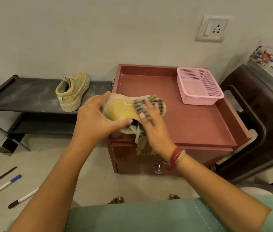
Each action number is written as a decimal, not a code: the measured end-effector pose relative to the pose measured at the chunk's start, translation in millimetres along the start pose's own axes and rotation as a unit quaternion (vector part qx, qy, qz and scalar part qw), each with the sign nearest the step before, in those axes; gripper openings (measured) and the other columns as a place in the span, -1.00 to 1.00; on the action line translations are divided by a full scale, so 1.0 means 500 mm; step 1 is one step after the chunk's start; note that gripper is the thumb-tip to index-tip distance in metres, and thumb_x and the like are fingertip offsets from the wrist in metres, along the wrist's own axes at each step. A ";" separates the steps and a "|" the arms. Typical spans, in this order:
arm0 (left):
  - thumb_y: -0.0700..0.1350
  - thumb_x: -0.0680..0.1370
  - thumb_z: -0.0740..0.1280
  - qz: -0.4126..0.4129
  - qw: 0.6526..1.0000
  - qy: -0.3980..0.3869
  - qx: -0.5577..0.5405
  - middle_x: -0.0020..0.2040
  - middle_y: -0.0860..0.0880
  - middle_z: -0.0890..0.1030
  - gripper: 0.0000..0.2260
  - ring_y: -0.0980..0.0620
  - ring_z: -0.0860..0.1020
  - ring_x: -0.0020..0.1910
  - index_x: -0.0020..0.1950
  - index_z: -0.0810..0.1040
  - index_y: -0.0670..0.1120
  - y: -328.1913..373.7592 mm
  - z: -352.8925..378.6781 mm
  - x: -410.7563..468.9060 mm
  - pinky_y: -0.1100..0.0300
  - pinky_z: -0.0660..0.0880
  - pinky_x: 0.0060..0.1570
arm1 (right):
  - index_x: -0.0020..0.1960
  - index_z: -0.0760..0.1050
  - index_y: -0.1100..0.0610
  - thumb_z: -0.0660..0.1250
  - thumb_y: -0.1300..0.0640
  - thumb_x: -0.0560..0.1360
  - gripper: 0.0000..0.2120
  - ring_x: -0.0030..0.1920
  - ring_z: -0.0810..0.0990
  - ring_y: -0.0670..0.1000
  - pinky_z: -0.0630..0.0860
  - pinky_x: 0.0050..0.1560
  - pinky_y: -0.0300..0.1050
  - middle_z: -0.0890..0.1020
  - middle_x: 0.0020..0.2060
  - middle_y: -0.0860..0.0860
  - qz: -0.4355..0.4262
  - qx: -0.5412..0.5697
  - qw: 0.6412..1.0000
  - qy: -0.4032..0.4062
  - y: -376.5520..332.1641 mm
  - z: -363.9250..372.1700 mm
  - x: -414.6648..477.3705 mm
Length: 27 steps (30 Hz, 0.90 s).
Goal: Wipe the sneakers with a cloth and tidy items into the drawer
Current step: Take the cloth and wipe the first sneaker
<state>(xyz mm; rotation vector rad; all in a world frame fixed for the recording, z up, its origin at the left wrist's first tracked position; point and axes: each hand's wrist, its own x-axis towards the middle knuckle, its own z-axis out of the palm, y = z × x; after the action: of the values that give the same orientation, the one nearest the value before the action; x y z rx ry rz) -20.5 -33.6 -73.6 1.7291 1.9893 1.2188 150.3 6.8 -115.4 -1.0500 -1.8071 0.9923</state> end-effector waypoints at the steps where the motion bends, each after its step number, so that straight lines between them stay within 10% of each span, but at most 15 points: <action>1: 0.21 0.14 0.59 -0.007 1.000 -0.002 -0.009 0.27 0.03 0.50 -0.08 0.23 0.38 0.15 0.43 0.41 -0.07 -0.002 -0.001 0.002 0.31 0.36 0.10 | 0.26 0.28 -0.42 0.11 -0.07 0.59 -0.68 0.53 -0.06 -0.09 -0.10 0.50 0.18 0.19 0.48 -0.18 -0.051 -0.004 0.998 -0.027 -0.001 0.014 -0.012; 7: 0.15 0.18 0.62 0.002 1.000 -0.005 0.007 0.29 0.01 0.49 -0.09 0.26 0.34 0.16 0.45 0.39 -0.08 0.003 0.000 -0.001 0.44 0.29 0.06 | 0.28 0.29 -0.30 0.16 0.06 0.61 -0.67 0.47 0.04 -0.13 0.05 0.50 0.14 0.28 0.43 -0.10 0.033 0.029 0.998 0.051 0.005 -0.012 0.032; 12: 0.35 0.18 0.37 0.052 0.997 -0.011 0.050 0.26 -0.09 0.53 -0.08 0.02 0.45 0.27 0.40 0.43 -0.18 0.009 0.003 -0.003 0.02 0.47 0.22 | 0.32 0.42 -0.07 0.14 -0.01 0.59 -0.68 0.44 0.26 -0.09 0.13 0.47 0.16 0.46 0.34 -0.07 -0.114 -0.047 0.992 -0.022 -0.004 0.007 0.008; 16: 0.42 0.15 0.35 0.045 0.996 -0.018 0.073 0.28 -0.09 0.52 -0.02 -0.02 0.45 0.29 0.43 0.41 -0.15 0.011 0.002 -0.006 -0.04 0.46 0.22 | 0.27 0.49 0.05 0.07 -0.20 0.53 -0.51 0.38 0.36 0.00 0.17 0.43 0.17 0.52 0.28 -0.04 -0.032 -0.076 0.995 0.057 0.019 -0.012 0.048; 27: 0.40 0.17 0.33 0.059 0.994 -0.022 0.084 0.21 -0.09 0.56 -0.04 -0.01 0.49 0.21 0.40 0.44 -0.18 0.009 -0.001 -0.007 0.02 0.50 0.16 | 0.31 0.44 -0.01 0.09 -0.09 0.56 -0.61 0.34 0.31 -0.18 0.18 0.43 0.17 0.42 0.23 -0.18 -0.111 -0.087 0.990 -0.003 -0.002 0.000 0.021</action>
<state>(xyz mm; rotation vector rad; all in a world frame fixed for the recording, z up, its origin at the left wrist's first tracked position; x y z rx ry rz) -16.7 -37.2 -71.4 1.9605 2.0424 1.0636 146.6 15.9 -111.7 -0.9233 -1.9935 0.7157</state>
